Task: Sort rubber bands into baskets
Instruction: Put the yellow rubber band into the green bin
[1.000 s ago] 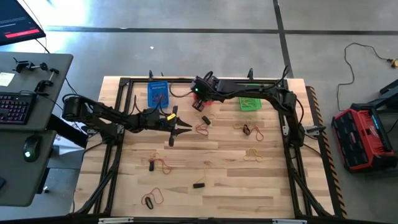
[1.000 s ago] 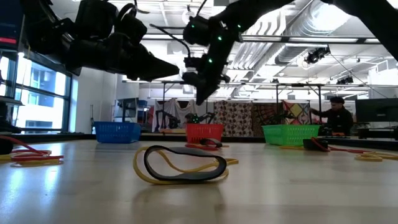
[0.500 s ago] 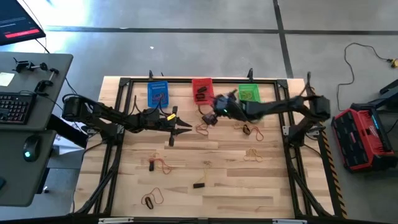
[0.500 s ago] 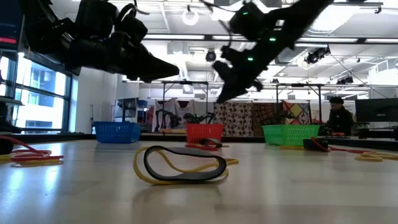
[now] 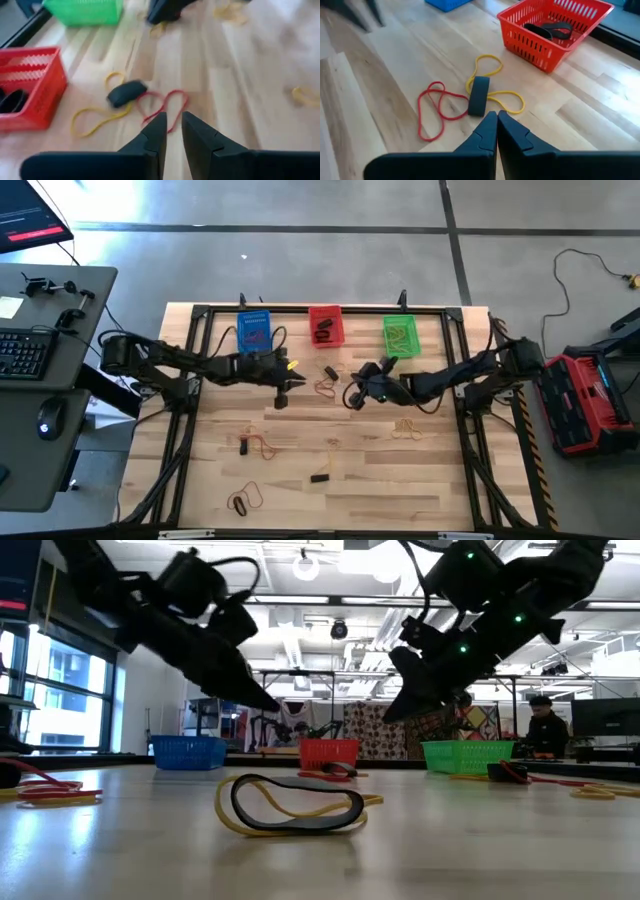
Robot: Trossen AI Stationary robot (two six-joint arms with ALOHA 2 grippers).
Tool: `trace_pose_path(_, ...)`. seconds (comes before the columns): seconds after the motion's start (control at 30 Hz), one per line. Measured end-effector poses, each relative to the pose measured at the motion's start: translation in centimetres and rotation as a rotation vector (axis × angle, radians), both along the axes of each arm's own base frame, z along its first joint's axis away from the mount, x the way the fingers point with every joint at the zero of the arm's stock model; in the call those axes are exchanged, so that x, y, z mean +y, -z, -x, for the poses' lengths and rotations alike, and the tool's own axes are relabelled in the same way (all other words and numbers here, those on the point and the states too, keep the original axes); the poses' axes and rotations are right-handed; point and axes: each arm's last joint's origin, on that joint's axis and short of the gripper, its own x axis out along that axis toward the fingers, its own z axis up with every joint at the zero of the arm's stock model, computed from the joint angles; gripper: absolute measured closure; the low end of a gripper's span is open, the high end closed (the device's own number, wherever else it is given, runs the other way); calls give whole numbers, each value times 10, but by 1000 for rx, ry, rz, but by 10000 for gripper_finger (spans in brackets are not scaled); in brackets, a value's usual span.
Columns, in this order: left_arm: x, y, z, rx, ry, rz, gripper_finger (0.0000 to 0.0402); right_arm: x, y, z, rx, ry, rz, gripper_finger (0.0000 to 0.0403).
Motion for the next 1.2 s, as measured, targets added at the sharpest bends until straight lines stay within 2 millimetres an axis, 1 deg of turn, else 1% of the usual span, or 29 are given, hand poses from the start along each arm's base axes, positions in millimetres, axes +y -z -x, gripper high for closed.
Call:
trace_pose_path(0.13, 13, -12, -8, 60, -16, -33, 379, 7, 0, 1, -2, -1, 18, 403)
trace_pose_path(0.23, 21, -19, -11, 79, 8, -55, 396, 11, 0, 1, -2, -12, 19, 403)
trace_pose_path(0.37, 30, -26, -13, 69, 26, -76, 401, 14, 0, 1, 2, -27, 25, 403)
trace_pose_path(0.43, 35, -25, -14, 71, 39, -62, 401, 15, 0, 1, -6, -28, 20, 403)
trace_pose_path(0.53, 45, -18, -19, 93, 56, -40, 401, 18, -1, 0, -24, -37, 18, 403)
trace_pose_path(0.63, 54, -5, -27, 138, 67, -29, 401, 20, -3, -1, -33, -56, 32, 403)
trace_pose_path(0.73, 63, 7, -38, 176, 66, -34, 401, 22, -4, -1, -36, -69, 39, 403)
trace_pose_path(0.83, 70, 14, -49, 213, 71, -38, 401, 22, -4, -1, -36, -71, 37, 403)
trace_pose_path(1.03, 76, 22, -62, 295, 105, -54, 400, 22, -3, -1, -37, -71, 34, 403)
trace_pose_path(1.2, 77, 28, -63, 336, 121, -66, 400, 23, -4, -2, -36, -74, 35, 403)
